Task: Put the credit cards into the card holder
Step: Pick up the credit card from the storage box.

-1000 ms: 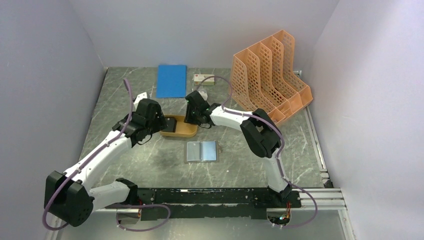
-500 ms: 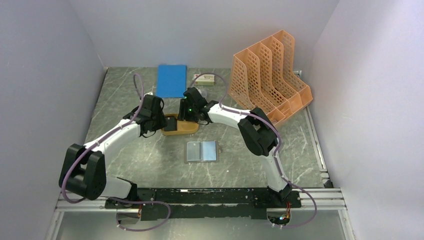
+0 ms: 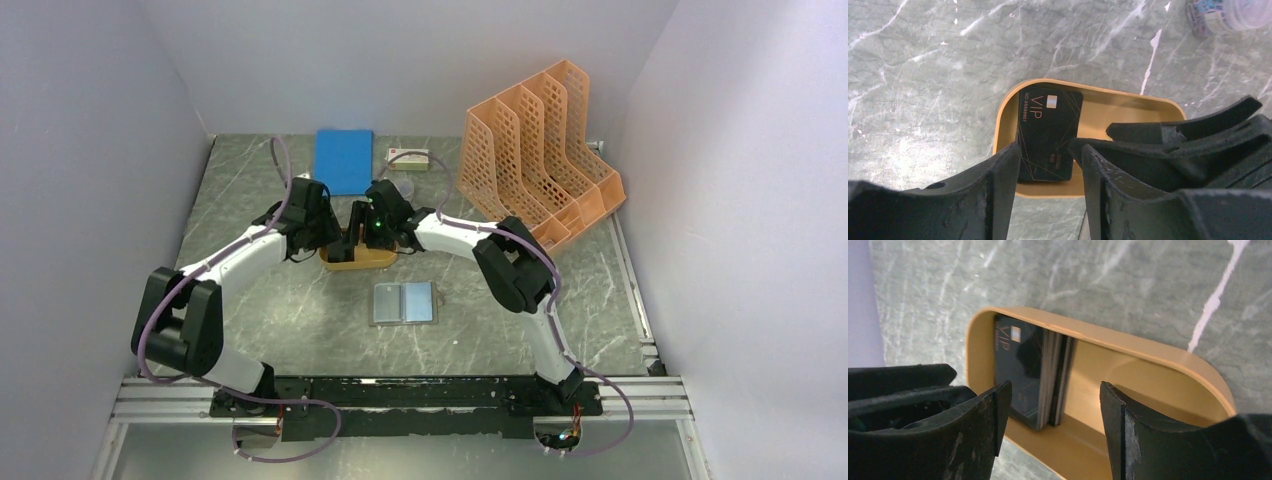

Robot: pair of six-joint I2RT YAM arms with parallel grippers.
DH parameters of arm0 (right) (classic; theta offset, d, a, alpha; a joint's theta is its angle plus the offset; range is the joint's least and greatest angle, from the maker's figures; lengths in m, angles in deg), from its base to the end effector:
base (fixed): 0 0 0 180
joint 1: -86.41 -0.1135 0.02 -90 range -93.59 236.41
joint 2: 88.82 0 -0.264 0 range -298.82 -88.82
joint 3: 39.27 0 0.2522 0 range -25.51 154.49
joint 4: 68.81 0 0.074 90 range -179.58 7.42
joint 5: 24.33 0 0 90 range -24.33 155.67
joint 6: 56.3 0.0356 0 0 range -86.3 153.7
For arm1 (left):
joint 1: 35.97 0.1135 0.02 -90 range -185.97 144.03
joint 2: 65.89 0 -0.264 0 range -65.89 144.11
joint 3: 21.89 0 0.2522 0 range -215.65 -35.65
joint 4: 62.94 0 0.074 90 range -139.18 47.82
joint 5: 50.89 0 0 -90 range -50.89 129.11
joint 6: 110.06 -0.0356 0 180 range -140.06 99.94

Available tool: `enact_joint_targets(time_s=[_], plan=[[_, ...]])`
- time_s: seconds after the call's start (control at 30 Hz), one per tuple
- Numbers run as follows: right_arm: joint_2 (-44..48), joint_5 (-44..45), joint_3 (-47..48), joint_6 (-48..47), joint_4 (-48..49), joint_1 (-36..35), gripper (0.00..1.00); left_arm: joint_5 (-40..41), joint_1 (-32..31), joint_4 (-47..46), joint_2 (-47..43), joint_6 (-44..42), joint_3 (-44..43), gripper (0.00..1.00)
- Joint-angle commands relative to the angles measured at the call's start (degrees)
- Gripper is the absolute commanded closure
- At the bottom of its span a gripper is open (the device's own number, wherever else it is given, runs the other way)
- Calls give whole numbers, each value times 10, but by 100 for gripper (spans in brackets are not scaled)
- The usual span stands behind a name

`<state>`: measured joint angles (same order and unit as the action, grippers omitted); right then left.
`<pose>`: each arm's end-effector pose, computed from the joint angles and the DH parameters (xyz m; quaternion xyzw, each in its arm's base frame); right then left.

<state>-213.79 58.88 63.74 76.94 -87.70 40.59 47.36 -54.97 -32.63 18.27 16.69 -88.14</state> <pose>0.3370 0.3529 0.1640 -0.0451 0.9070 0.3295 0.2582 0.2909 -0.0948 0.2171 -0.1691 0.9167 -0.1069 0.3458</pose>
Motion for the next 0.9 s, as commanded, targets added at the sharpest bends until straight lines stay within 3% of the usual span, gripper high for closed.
enact_joint_targets(time_s=[0.0, 0.13, 0.5, 0.87], plan=[[14, 7, -24, 9, 11, 1, 31, 1, 3, -14, 24, -5, -18, 44], [21, 26, -33, 13, 4, 1, 32, 3, 2, -10, 41, 2, -27, 44], [56, 52, -69, 7, 5, 11, 37, 109, 2, 72, 24, -25, -55, 71], [49, 36, -59, 1, 6, 11, 36, 115, 2, 86, 64, -57, -62, 53]])
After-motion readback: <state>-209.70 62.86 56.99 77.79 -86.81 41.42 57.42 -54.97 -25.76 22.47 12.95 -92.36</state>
